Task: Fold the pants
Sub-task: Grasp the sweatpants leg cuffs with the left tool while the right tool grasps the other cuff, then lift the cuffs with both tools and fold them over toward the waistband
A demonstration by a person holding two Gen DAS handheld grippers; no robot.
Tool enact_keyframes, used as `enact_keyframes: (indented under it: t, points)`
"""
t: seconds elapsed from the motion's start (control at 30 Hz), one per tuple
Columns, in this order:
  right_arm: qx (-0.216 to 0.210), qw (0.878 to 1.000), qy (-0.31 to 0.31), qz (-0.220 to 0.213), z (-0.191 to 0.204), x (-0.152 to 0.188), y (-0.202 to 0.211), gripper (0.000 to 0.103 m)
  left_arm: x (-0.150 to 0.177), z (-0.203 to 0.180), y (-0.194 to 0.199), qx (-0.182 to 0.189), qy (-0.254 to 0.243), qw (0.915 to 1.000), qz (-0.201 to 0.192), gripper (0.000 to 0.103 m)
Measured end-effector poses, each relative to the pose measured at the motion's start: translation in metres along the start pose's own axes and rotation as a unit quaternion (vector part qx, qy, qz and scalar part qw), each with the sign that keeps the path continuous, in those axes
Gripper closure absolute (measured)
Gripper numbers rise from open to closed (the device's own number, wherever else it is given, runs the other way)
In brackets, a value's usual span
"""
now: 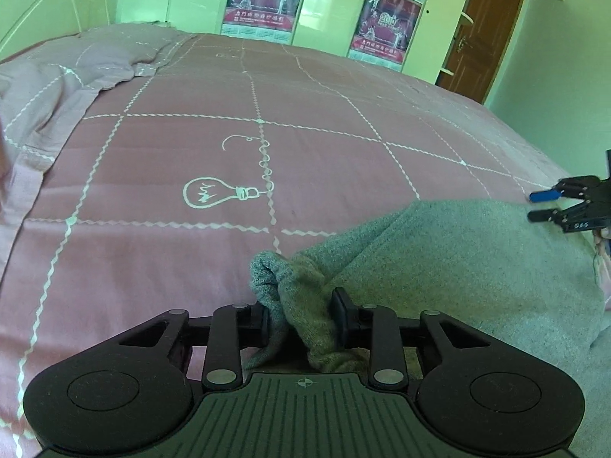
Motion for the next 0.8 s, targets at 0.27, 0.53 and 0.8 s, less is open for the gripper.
enact_keyframes:
  t: [0.27,0.53,0.8]
  points:
    - [-0.027,0.999,-0.01,0.015,0.001,-0.005,0.001,0.103,-0.003,-0.003,0.0,-0.002,-0.017,0.9995,-0.026,0.082]
    - [-0.012,0.999,-0.013,-0.05,0.004,0.018,0.075,0.103,0.005,-0.006,0.056,0.034,-0.05,0.9929,-0.103,0.083]
    - [0.041,0.994,0.044,-0.09,0.059,0.076,0.163,0.103,0.047,-0.048,0.131,0.021,-0.142,0.976,-0.164,0.083]
Point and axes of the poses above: each gripper's, at about its wrist camera, not at the fingertips, and y roughly against the way its jaws point, z to its left, x to its underside, the point moved 3 cm from there along -y, roughly the way its jaws point, and after that the axes turned 14 degrees about z, right-handed, at the moved point
